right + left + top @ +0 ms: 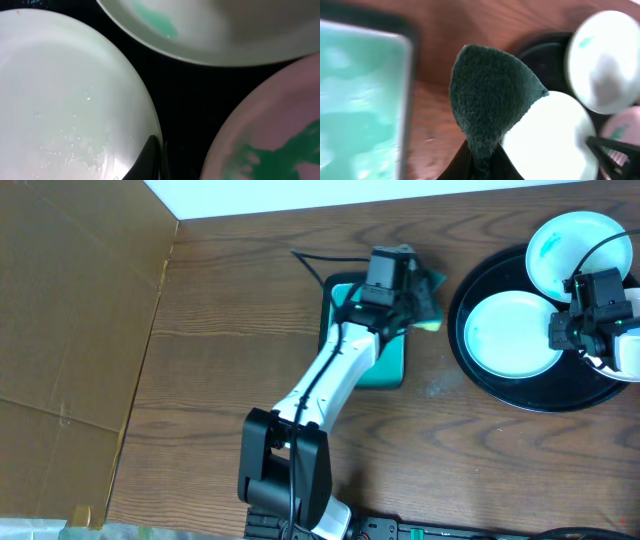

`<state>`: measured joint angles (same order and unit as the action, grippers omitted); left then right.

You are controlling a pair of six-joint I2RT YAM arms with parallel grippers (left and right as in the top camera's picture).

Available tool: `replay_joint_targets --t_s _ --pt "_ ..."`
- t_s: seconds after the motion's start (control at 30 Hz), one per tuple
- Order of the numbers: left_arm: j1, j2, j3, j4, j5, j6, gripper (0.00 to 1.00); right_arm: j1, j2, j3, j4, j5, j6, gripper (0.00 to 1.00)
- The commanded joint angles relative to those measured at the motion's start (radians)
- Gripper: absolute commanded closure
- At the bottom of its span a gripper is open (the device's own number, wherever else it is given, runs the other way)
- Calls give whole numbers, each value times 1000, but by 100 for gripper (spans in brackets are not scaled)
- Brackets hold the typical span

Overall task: Clean dirty plates on tray and stack at the side
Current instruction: 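Bring the sponge back toward the plate with the left gripper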

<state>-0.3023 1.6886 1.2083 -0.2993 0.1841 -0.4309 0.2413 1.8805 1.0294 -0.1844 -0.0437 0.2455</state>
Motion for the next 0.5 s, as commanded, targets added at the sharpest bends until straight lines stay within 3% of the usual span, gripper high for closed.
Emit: replay_joint_targets --t_s 0.0,0.47 --pt "-53 -5 -9 42 10 -11 93 -2 55 0 19 43 16 99" --pt "-182 249 -9 326 7 -76 93 -2 55 0 26 42 16 99"
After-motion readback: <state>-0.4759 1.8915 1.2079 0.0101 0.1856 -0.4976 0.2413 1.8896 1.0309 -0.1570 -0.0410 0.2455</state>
